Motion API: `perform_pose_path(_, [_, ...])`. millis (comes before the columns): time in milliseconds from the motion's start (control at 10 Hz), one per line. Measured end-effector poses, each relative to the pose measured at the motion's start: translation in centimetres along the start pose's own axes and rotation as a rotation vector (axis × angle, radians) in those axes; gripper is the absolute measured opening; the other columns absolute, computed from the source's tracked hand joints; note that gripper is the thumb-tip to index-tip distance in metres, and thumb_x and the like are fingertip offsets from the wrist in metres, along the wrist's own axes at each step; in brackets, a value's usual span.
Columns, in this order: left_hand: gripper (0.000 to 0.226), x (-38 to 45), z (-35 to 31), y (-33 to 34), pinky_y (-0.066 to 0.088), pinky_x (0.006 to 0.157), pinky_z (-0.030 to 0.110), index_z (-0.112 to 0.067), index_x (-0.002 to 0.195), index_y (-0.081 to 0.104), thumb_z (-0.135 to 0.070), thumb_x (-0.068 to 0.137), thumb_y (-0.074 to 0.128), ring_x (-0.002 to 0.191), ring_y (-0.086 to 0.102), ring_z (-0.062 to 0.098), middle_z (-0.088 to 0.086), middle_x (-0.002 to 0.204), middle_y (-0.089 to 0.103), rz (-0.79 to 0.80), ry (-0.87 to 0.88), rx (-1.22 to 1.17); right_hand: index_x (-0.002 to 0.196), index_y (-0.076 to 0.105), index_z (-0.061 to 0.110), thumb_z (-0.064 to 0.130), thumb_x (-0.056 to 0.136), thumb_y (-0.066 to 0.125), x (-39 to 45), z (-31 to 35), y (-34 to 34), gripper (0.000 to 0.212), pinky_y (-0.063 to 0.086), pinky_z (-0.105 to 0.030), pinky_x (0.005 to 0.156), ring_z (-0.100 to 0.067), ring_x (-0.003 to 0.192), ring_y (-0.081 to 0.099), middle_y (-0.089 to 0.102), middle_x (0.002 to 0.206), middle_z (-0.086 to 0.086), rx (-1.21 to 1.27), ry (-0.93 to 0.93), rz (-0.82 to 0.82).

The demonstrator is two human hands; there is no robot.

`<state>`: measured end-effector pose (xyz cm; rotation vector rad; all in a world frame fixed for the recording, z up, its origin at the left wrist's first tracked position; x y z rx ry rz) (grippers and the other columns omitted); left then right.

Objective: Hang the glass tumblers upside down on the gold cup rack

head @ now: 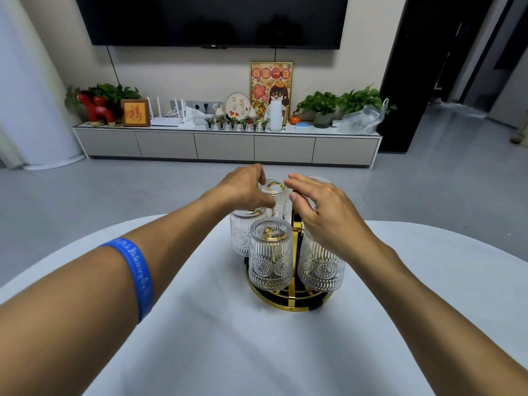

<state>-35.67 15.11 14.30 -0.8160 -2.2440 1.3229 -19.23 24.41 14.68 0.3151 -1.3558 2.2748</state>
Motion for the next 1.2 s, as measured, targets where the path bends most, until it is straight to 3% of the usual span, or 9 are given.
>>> perform_pose_path(100, [0.046, -0.6, -0.1, 0.1, 0.053, 0.080, 0.041, -0.020, 0.108, 0.053, -0.042, 0.075, 0.077, 0.090, 0.059, 0.022, 0.003, 0.103, 0.061, -0.010, -0.015, -0.010, 0.135, 0.057, 0.022, 0.029, 0.100, 0.047, 0.2, 0.0, -0.4, 0.037, 0.033, -0.034, 0.107, -0.017, 0.133, 0.045, 0.052, 0.145, 0.004, 0.018, -0.012, 0.029])
perform_pose_path(200, [0.034, -2.2, -0.6, -0.7, 0.053, 0.079, 0.039, -0.017, 0.109, 0.058, -0.041, 0.087, 0.066, 0.091, 0.059, 0.021, 0.000, 0.100, 0.060, -0.181, 0.057, -0.007, 0.135, 0.057, 0.022, 0.025, 0.101, 0.045, -0.2, -0.6, -2.0, 0.035, 0.039, -0.032, 0.103, -0.010, 0.123, 0.048, 0.057, 0.138, 0.003, 0.141, -0.007, -0.054])
perform_pose_path(300, [0.016, -3.9, -1.7, -1.5, 0.049, 0.070, 0.029, -0.019, 0.101, 0.063, -0.032, 0.092, 0.058, 0.087, 0.060, 0.017, -0.006, 0.091, 0.061, -0.276, 0.291, -0.001, 0.120, 0.065, 0.017, 0.025, 0.100, 0.045, -0.7, -1.8, -3.3, 0.030, 0.051, -0.035, 0.090, -0.013, 0.106, 0.060, 0.068, 0.119, -0.001, 0.121, 0.027, -0.147])
perform_pose_path(400, [0.018, -6.9, -3.3, -1.2, 0.038, 0.064, 0.019, -0.021, 0.096, 0.069, -0.030, 0.090, 0.055, 0.082, 0.056, 0.005, -0.024, 0.081, 0.050, 0.035, 0.569, 0.084, 0.106, 0.069, 0.020, 0.046, 0.093, 0.048, -1.7, -3.2, -4.0, 0.036, 0.052, -0.040, 0.077, -0.018, 0.092, 0.062, 0.071, 0.104, -0.002, -0.032, 0.102, 0.111])
perform_pose_path(600, [0.038, -7.7, -3.2, -0.8, 0.035, 0.068, 0.020, -0.020, 0.109, 0.073, -0.048, 0.090, 0.057, 0.092, 0.054, 0.010, -0.011, 0.100, 0.067, 0.161, 0.521, 0.148, 0.124, 0.060, 0.034, 0.072, 0.075, 0.047, -2.2, -3.0, -3.7, 0.064, 0.044, -0.042, 0.088, -0.015, 0.112, 0.042, 0.061, 0.130, 0.005, -0.300, 0.031, 0.324])
perform_pose_path(700, [0.038, -7.9, -3.2, -0.8, 0.035, 0.068, 0.018, -0.021, 0.111, 0.072, -0.048, 0.089, 0.058, 0.096, 0.054, 0.010, -0.005, 0.113, 0.070, 0.172, 0.515, 0.132, 0.123, 0.062, 0.032, 0.071, 0.075, 0.046, -2.5, -2.6, -3.3, 0.064, 0.040, -0.036, 0.082, -0.009, 0.103, 0.037, 0.062, 0.129, 0.011, -0.316, -0.047, 0.326])
perform_pose_path(900, [0.041, -8.7, -3.1, -0.6, 0.031, 0.067, 0.015, -0.019, 0.114, 0.069, -0.049, 0.087, 0.059, 0.099, 0.051, 0.008, -0.002, 0.120, 0.068, 0.133, 0.508, 0.142, 0.112, 0.063, 0.031, 0.069, 0.073, 0.051, -3.3, -2.8, -3.5, 0.056, 0.033, -0.033, 0.076, -0.008, 0.099, 0.038, 0.065, 0.119, 0.012, -0.289, -0.055, 0.276])
perform_pose_path(1100, [0.048, -9.2, -3.5, -0.7, 0.039, 0.079, 0.031, -0.019, 0.122, 0.064, -0.051, 0.087, 0.059, 0.109, 0.054, 0.015, 0.000, 0.126, 0.064, 0.154, 0.463, 0.172, 0.119, 0.060, 0.029, 0.067, 0.079, 0.052, -3.6, -1.8, -4.0, 0.056, 0.036, -0.034, 0.083, -0.010, 0.107, 0.041, 0.060, 0.127, 0.008, -0.302, -0.036, 0.279])
perform_pose_path(1200, [0.052, -11.5, -2.6, -2.2, 0.047, 0.087, 0.034, -0.028, 0.130, 0.058, -0.056, 0.085, 0.060, 0.116, 0.053, 0.011, -0.005, 0.134, 0.058, -0.060, 0.406, -0.049, 0.121, 0.059, 0.034, 0.067, 0.084, 0.051, -7.1, -0.7, -5.7, 0.050, 0.044, -0.034, 0.090, -0.005, 0.113, 0.048, 0.059, 0.127, 0.017, -0.090, -0.008, 0.035])
Point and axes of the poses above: each hand's wrist, its own x-axis towards the middle knuckle, its own y-axis out of the palm, z = x × y, the point moved 2 cm from there along x, towards the middle knuckle
